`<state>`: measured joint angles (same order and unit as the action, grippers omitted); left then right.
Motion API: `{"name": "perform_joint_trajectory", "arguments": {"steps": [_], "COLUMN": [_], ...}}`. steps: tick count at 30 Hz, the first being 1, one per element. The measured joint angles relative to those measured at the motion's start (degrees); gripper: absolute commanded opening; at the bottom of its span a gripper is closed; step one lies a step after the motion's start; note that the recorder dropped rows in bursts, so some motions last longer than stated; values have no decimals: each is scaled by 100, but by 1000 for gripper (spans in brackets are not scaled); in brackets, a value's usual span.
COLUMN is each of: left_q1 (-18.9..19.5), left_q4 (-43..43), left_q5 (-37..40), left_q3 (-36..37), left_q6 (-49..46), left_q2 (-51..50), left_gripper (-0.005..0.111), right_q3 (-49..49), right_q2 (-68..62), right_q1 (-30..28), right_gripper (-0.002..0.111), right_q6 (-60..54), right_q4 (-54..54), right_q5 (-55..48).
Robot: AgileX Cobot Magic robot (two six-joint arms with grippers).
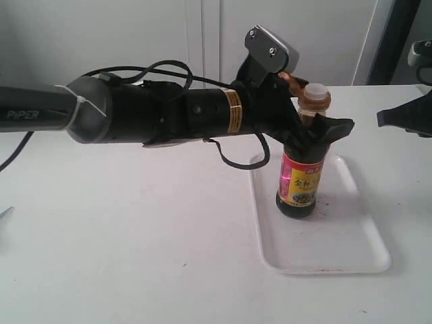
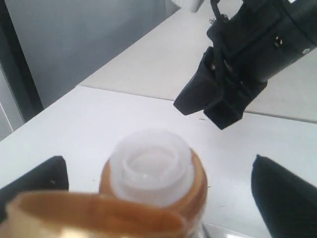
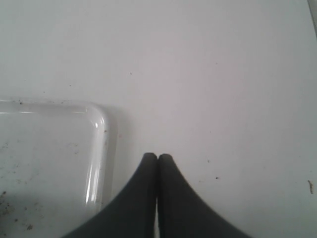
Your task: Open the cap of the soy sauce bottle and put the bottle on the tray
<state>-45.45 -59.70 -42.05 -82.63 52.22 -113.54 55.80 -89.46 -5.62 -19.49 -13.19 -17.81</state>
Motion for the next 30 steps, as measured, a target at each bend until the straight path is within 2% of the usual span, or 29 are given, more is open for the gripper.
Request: {"name": "perform_joint_trajectory", "arguments": {"steps": [4,11,14,16,17,19,24,26,30], "left_q1": [0,0,0,0,0,0,0,0,0], "left_q4": [-10,-35,-161,-312,-387,-614,-942,-1044,-1090], "left_q5": [7,490,984,1355,1530,1864,2409,2599,3084], "left_q3": [0,0,0,0,0,0,174,305,561], "left_q6": [22,33,111,254,319,504,682,682,594], "left_q2": [236,797,1090,1241,1316,1451,1758,1891,2148], "left_gripper": [105,105,104,98,93,76,19,3,0], "right_q3": [0,0,0,0,0,0,0,0,0], "right_q2": [0,0,0,0,0,0,0,0,0], "right_q1": [0,0,0,0,0,0,0,0,0], "right_gripper": [0,0,0,0,0,0,0,0,0], "right_q6": [0,0,0,0,0,0,0,0,0], "right_q4": [0,0,0,0,0,0,0,0,0], "right_q5": [0,0,0,0,0,0,0,0,0]}}
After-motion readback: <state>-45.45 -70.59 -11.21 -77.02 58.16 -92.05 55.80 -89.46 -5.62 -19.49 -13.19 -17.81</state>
